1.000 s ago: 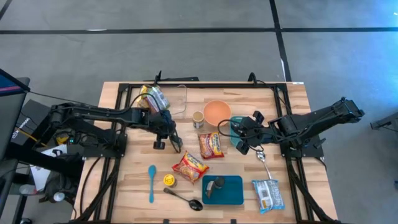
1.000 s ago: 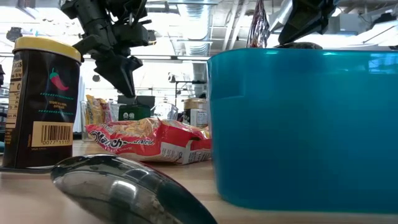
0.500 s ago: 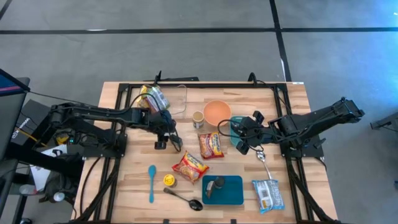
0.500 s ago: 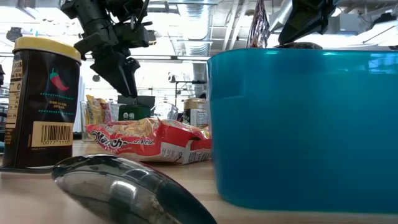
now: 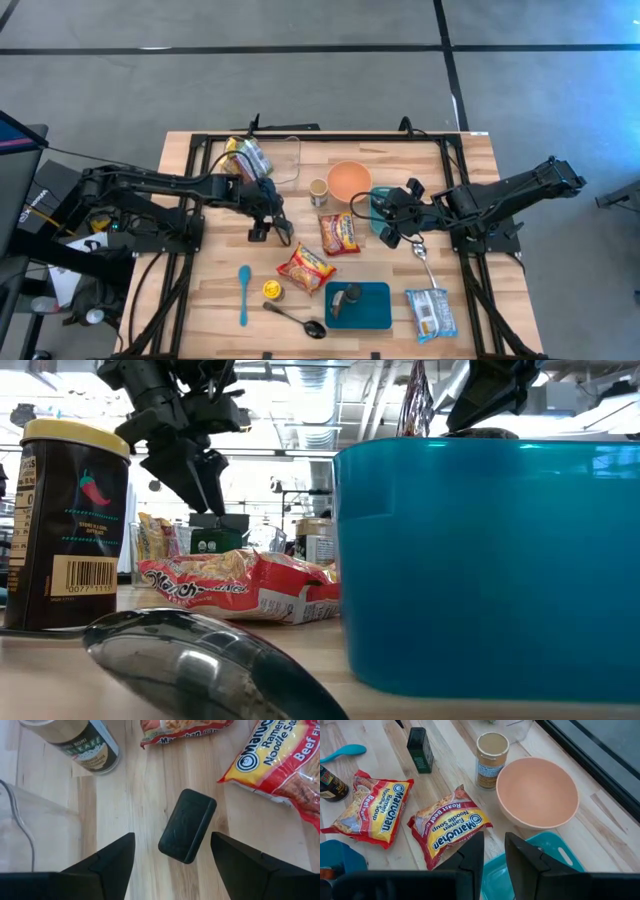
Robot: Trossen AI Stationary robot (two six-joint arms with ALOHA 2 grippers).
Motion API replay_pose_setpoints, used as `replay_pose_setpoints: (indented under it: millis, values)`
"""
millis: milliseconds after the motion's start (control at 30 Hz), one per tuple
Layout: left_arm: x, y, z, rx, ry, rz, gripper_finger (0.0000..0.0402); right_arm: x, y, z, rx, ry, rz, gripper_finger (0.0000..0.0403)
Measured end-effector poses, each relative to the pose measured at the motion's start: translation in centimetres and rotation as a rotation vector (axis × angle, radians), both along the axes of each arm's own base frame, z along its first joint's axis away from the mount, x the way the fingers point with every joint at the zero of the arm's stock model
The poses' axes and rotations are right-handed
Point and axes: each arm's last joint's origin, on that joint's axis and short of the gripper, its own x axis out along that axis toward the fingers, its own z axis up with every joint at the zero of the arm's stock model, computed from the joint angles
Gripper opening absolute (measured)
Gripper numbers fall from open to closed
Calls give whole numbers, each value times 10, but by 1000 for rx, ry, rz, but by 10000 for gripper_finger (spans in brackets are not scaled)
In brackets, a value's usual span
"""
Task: Pick & Place Food Item
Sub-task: Put the black seasoning can into the blue bin
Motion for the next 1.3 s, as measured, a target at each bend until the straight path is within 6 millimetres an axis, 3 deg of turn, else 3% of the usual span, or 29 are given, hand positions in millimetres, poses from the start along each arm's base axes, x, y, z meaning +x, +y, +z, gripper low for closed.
replay_pose_setpoints:
  millis: [800, 1300]
  values:
    - [19, -2, -45, -4, 149, -37, 247, 0, 0, 0, -1, 2, 0, 72]
    - [20, -16, -47, -43, 153, -95, 196, 0, 0, 0, 0, 2, -1, 72]
